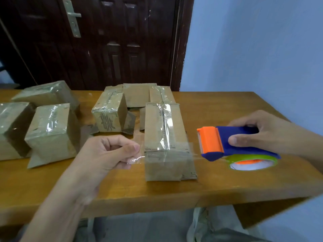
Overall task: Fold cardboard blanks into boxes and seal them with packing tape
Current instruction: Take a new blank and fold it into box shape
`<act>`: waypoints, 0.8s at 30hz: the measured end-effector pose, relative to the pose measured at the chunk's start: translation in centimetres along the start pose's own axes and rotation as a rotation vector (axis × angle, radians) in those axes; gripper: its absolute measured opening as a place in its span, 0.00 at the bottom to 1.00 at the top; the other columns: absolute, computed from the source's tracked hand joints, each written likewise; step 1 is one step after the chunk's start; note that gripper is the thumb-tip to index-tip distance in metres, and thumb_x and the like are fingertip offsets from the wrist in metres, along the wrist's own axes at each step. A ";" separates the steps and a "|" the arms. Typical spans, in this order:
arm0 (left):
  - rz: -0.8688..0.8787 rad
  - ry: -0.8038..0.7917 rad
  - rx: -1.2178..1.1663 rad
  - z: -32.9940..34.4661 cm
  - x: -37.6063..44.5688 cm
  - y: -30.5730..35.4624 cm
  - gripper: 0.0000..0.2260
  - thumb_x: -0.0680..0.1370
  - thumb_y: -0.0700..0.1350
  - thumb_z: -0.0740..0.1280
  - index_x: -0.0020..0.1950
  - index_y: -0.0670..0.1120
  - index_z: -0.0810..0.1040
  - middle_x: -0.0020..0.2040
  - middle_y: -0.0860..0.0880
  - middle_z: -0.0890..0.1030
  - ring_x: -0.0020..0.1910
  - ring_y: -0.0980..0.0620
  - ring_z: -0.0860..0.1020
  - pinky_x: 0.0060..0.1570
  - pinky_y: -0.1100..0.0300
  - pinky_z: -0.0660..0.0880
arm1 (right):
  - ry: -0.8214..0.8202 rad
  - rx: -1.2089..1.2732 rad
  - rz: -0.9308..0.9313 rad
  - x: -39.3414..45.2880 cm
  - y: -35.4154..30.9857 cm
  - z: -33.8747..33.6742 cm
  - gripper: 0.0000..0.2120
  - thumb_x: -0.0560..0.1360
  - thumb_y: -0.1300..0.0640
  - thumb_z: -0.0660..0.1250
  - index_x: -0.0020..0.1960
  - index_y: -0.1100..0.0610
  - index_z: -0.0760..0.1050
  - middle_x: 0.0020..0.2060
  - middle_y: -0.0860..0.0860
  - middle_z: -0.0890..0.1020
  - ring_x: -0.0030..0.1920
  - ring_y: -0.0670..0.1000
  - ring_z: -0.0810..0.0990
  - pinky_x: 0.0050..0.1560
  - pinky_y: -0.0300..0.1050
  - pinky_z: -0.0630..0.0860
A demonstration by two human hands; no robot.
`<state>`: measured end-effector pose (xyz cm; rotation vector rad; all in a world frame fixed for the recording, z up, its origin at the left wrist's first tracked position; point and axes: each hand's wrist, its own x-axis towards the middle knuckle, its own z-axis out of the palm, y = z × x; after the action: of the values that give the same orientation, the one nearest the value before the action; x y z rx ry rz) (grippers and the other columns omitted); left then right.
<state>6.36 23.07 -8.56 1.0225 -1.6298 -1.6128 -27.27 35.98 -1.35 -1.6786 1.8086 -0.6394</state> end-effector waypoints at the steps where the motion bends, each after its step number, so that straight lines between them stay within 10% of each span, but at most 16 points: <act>1: -0.009 -0.027 -0.002 -0.4 0.0 -0.2 0.15 0.69 0.55 0.81 0.40 0.44 0.88 0.41 0.41 0.86 0.39 0.52 0.83 0.40 0.61 0.80 | 0.004 0.014 -0.003 0.1 0.0 0.1 0.23 0.68 0.29 0.70 0.49 0.46 0.86 0.38 0.53 0.87 0.36 0.53 0.86 0.36 0.40 0.78; 8: -0.051 -0.061 -0.086 -1.4 1.7 -1.4 0.23 0.61 0.56 0.81 0.45 0.40 0.88 0.43 0.38 0.86 0.37 0.50 0.83 0.37 0.63 0.82 | -0.020 0.023 0.016 0.7 0.3 0.9 0.07 0.74 0.44 0.72 0.48 0.45 0.85 0.41 0.52 0.88 0.38 0.53 0.87 0.38 0.41 0.80; 19: -0.108 -0.174 -0.100 -0.8 3.6 -3.8 0.07 0.73 0.49 0.75 0.44 0.45 0.87 0.43 0.43 0.84 0.42 0.52 0.82 0.42 0.63 0.82 | -0.021 0.149 0.138 1.6 2.5 2.7 0.37 0.55 0.16 0.70 0.52 0.41 0.84 0.41 0.52 0.88 0.38 0.55 0.88 0.38 0.49 0.82; 24: 0.034 -0.220 -0.043 0.4 4.1 -5.3 0.10 0.83 0.47 0.67 0.43 0.45 0.80 0.40 0.46 0.80 0.41 0.52 0.78 0.40 0.59 0.75 | -0.013 0.190 0.070 2.4 3.1 3.9 0.24 0.65 0.30 0.71 0.53 0.45 0.85 0.40 0.56 0.87 0.36 0.57 0.86 0.36 0.43 0.79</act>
<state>4.41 20.02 -14.27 0.8140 -1.7362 -1.7811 -26.82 34.08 -6.53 -1.4849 1.7307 -0.7437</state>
